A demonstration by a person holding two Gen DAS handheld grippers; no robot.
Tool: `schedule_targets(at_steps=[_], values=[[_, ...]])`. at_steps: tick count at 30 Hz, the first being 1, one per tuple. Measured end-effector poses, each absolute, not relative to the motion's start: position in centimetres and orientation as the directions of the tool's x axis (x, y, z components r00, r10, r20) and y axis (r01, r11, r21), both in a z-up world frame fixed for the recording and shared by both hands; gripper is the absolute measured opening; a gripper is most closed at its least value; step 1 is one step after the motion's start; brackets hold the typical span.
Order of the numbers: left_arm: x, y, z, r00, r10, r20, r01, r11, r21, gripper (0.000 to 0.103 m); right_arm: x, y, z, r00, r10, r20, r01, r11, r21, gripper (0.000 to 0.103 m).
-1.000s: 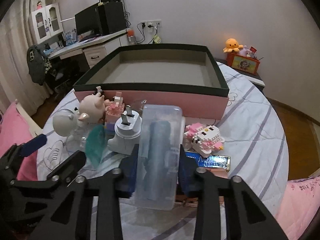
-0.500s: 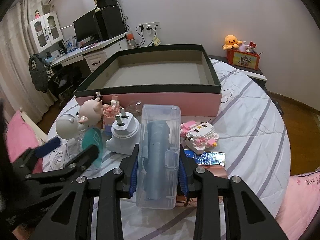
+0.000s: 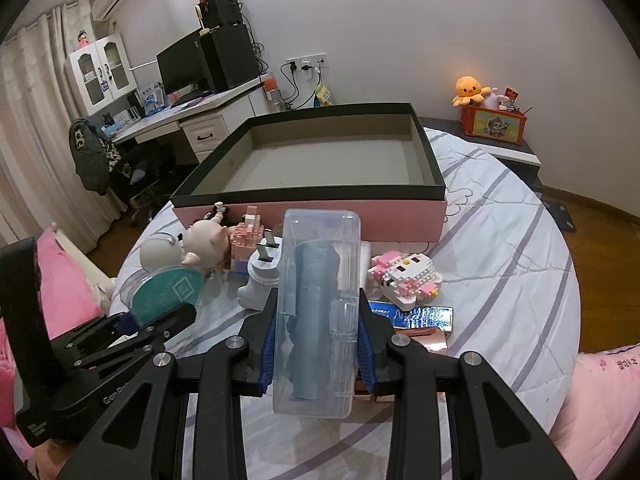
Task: Organize rigid objects
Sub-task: 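Carry both held items into the pink box and open both tools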
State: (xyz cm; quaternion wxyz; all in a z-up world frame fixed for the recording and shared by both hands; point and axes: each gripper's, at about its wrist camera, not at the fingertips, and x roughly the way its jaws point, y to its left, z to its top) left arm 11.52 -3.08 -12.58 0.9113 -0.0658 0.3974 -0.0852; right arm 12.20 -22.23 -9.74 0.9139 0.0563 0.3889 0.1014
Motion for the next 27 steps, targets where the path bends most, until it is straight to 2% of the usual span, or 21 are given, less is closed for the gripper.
schedule_targets(at_steps=[11,17,22,27], values=[[9.0,-2.6,-6.5,0.758,-0.230,-0.610,0.155,0.973,-0.174,0.039,11.9,-22.5,-6.5,0.719,0.259,-0.646,-0.170,0.965,0.198,0.033],[13.5,-2.7,-2.9,0.812,-0.204,-0.547,0.150,0.978,-0.142,0.039,15.0,-22.3,-3.5,0.761,0.249,-0.599,-0.196,0.968,0.154,0.033],[19.0,-3.5,-2.2,0.814,-0.179,-0.553,0.143,0.984,-0.108,0.039,21.8,-22.4,-3.2,0.745,0.253,-0.617,-0.198,0.968,0.158,0.033],[25.2,-4.8,-4.4,0.768,-0.166,-0.619,0.142,0.986,-0.088,0.039,27.7,-22.5,-5.7,0.686,0.247,-0.685,-0.175,0.969,0.175,0.033]])
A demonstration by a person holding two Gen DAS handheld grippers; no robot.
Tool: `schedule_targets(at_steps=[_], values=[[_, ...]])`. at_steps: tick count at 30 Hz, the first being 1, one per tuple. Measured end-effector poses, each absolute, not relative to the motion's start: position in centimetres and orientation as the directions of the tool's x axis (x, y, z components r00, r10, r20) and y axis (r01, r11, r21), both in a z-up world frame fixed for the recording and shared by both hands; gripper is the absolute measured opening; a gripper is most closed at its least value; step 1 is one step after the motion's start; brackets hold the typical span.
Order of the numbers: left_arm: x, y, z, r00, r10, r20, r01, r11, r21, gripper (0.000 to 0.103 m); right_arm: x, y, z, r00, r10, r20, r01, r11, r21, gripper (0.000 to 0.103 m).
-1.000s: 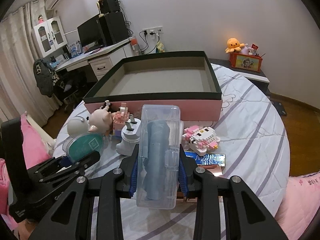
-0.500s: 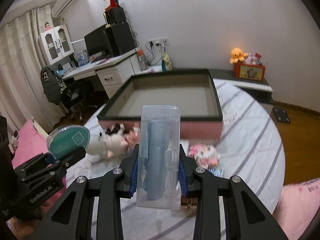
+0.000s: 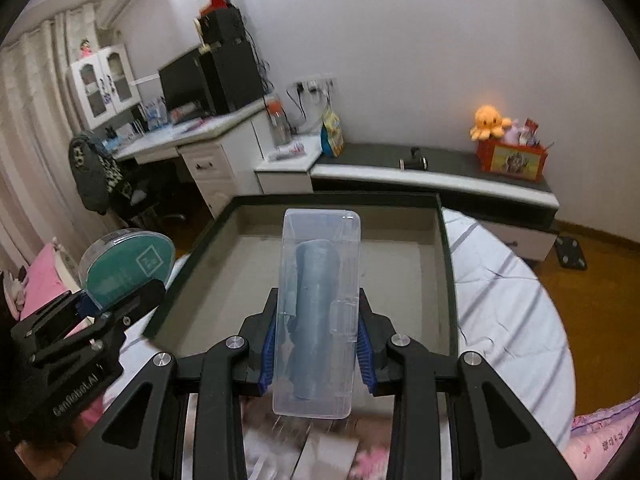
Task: Organize rigid objects
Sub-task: 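Carry both held items into the pink box and open both tools, then withdraw both tools from the box back toward the remaining items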
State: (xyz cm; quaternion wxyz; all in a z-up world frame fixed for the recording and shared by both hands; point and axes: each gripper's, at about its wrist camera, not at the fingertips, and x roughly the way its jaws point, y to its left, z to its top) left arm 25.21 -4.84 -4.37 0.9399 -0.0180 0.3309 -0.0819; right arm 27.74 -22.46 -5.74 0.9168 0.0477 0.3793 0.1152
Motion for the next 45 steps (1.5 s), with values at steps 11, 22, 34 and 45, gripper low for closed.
schedule_targets(at_steps=[11,22,34,45], values=[[31.9,-6.2,-8.6,0.618,-0.146,-0.772,0.120,0.989,-0.092,0.044,33.4,-23.2,-11.3,0.551,0.211,-0.808,-0.112,0.977,0.179,0.035],[26.5,-4.9,-3.9,0.760,-0.110,-0.641,0.103,0.993,-0.049,0.102,29.0,-24.5,-7.4,0.656,0.178,-0.734,-0.060,0.981,0.184,0.087],[16.7,-2.8,0.6,0.839,-0.094,-0.537,0.081,0.996,-0.048,0.103,18.9,-24.9,-2.2,0.775,0.150,-0.614,-0.027,0.978,0.206,0.087],[7.5,-1.5,-0.6,0.857,-0.050,-0.513,0.045,0.999,-0.023,0.103,9.0,-24.0,-2.0,0.819,0.141,-0.557,-0.043,0.982,0.185,0.087]])
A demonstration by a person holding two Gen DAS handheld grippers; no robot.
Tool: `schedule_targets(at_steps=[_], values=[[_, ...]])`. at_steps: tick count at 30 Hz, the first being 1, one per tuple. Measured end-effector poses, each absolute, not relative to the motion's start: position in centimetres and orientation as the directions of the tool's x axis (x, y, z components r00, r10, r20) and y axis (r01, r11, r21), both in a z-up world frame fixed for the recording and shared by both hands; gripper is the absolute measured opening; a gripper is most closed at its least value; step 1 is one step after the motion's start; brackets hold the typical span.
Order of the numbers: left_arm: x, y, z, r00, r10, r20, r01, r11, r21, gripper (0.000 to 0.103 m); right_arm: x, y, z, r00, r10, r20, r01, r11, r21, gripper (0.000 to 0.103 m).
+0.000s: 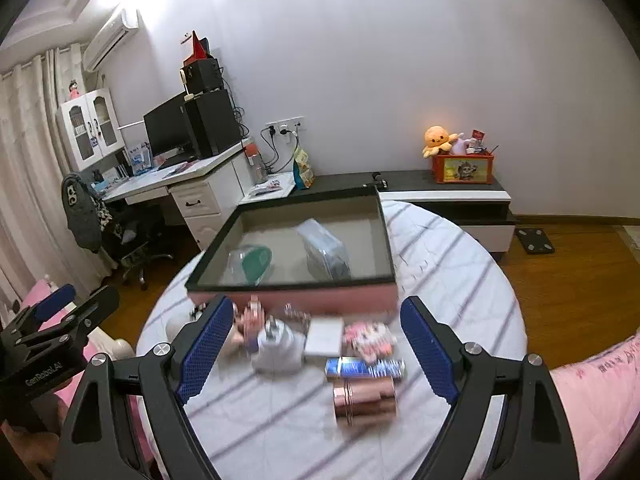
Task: Organize rigid objects
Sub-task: 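Withdraw both tools from the box back toward the remaining items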
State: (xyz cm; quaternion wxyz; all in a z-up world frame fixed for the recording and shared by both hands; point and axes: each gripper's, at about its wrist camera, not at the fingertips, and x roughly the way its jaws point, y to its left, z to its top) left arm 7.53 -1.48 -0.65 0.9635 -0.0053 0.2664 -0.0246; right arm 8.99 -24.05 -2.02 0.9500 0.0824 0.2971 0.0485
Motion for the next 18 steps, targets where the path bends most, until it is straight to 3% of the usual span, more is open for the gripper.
schedule_targets(at_steps=[18], values=[[0.9,-1.1,-2.3,0.846,-0.055,-0.530,0.028,0.998,-0.059,0.103,3.0,-24.0,-2.9,0.826,0.082,-0.558,-0.002,0.990,0.142,0.087]])
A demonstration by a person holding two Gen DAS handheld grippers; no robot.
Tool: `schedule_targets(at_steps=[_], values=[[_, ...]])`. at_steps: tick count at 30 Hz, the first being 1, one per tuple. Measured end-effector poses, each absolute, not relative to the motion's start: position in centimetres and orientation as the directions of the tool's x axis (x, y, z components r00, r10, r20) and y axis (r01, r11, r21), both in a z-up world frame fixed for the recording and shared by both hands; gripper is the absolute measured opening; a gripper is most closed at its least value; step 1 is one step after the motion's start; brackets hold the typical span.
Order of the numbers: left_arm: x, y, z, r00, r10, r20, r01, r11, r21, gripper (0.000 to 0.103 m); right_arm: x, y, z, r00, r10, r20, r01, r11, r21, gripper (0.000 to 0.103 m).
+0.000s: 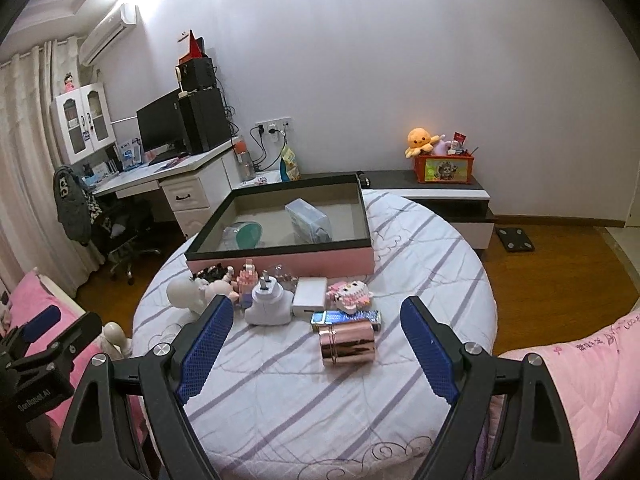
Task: Organize rigid objects
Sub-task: 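Withdraw both tools from the box back toward the remaining items, then grasp the white doll head with the left tool while the right tool grasps the rose-gold tumbler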
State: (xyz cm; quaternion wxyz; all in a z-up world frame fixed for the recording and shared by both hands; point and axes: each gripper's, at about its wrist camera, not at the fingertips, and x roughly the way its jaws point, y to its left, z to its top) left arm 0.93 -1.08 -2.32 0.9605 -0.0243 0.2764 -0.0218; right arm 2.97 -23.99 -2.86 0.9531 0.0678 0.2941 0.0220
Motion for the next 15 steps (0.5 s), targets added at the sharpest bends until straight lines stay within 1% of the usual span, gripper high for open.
schedule_targets(at_steps=[9,15], values=[[1.4,-0.9,-3.3,0.829,-0.052,-0.557,0.022,0.998,-0.061,0.103,3.3,-24.8,-3.9,0.808,0.065,-0.586,0.020,0.990,0.137,0.087],[2.8,-0.7,-4.7,0.802,-0.047,-0.595,0.009,0.998,-0.068,0.103,4.8,-25.2,-5.8,0.768,0.050,-0.639,0.039,0.992,0.123,0.087]])
